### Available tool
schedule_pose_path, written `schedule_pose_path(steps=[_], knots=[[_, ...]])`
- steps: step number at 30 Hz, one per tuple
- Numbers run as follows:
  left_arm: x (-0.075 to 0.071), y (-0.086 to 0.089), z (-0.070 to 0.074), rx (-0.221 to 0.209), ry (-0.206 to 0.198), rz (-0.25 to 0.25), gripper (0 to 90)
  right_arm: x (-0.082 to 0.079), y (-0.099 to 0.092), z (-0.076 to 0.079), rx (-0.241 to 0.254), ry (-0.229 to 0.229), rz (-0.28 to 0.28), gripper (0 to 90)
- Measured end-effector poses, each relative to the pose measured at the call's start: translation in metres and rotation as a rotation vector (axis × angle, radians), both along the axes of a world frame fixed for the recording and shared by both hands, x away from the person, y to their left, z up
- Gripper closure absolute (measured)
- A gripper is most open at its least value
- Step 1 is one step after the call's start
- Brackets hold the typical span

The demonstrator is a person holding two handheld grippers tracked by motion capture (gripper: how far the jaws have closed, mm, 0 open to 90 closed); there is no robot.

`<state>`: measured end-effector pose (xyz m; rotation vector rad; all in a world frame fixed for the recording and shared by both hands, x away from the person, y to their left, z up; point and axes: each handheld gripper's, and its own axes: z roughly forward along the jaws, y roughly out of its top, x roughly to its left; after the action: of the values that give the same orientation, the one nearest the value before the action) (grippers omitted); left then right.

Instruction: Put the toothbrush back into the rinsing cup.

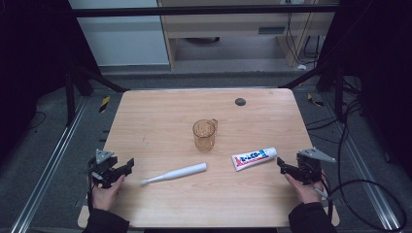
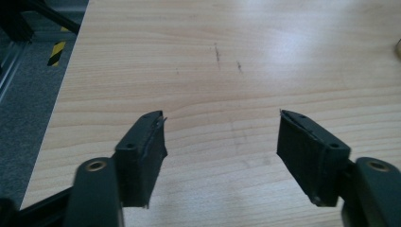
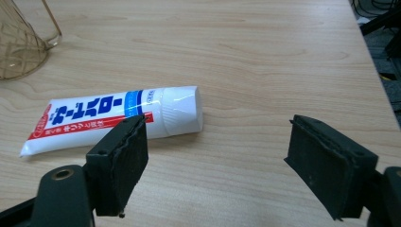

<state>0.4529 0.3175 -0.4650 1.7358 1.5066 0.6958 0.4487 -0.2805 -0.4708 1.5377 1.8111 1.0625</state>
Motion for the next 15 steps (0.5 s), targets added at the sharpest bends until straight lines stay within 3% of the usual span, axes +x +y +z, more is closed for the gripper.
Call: schedule_pose_path(steps=[5, 15], knots=[[-0.007, -0.007, 0.006, 0.010, -0.015, 0.005, 42.4, -0.005, -0.004, 0.006, 0.020, -0.005, -0.001, 22.3], [-0.014, -0.014, 0.017, -0.012, -0.028, -0.021, 58.2, -0.008, 0.004, 0.011, -0.020, -0.025, 0.024, 25.0]])
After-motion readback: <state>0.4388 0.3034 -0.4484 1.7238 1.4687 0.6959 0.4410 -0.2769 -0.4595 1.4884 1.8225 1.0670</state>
